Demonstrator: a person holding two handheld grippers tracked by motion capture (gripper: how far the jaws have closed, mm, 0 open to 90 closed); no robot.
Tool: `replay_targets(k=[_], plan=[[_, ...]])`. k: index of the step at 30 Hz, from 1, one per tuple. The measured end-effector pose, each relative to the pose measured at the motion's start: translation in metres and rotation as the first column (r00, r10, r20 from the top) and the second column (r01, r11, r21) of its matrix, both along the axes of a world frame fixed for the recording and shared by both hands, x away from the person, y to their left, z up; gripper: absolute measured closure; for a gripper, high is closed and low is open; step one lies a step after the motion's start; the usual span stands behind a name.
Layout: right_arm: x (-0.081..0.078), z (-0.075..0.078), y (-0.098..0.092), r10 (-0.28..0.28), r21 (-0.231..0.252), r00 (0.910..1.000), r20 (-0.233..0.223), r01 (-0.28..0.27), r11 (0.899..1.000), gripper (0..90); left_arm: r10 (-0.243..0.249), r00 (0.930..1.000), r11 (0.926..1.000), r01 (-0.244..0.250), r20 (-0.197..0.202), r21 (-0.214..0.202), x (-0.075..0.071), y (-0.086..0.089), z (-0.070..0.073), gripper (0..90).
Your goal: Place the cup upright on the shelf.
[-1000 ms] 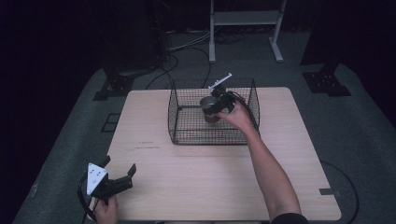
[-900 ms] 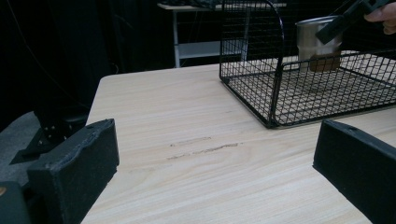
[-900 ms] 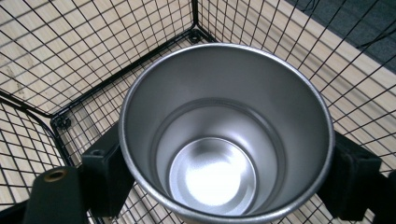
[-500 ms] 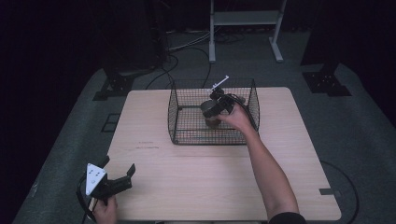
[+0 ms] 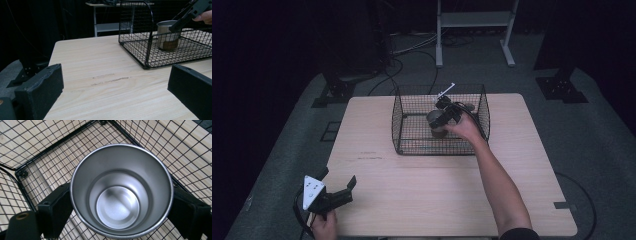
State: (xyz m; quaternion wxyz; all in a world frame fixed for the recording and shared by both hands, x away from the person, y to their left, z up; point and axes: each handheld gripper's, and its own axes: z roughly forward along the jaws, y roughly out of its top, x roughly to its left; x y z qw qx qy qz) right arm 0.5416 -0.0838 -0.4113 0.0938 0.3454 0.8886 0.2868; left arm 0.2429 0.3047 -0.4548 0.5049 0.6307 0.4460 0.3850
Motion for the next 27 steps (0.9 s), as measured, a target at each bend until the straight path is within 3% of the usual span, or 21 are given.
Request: replay_targets(k=[13, 27], plan=[[-0.0027, 0.0004, -0.0025, 0.002, -0.021, 1.0, 0.0, -0.002, 1.0, 12.5, -0.002, 1.0, 1.0, 0.002, 0.001, 0.003, -0.0001, -0.0007, 0.0004, 0.0], [-0.0063, 0.0046, -0.0065, -0.006, -0.018, 0.9994, 0.035, 0.006, 1.0, 9.9, 0.0, 1.0, 1.0, 0.0, 0.001, 0.0, -0.0007, -0.0002, 0.0012, 0.0]])
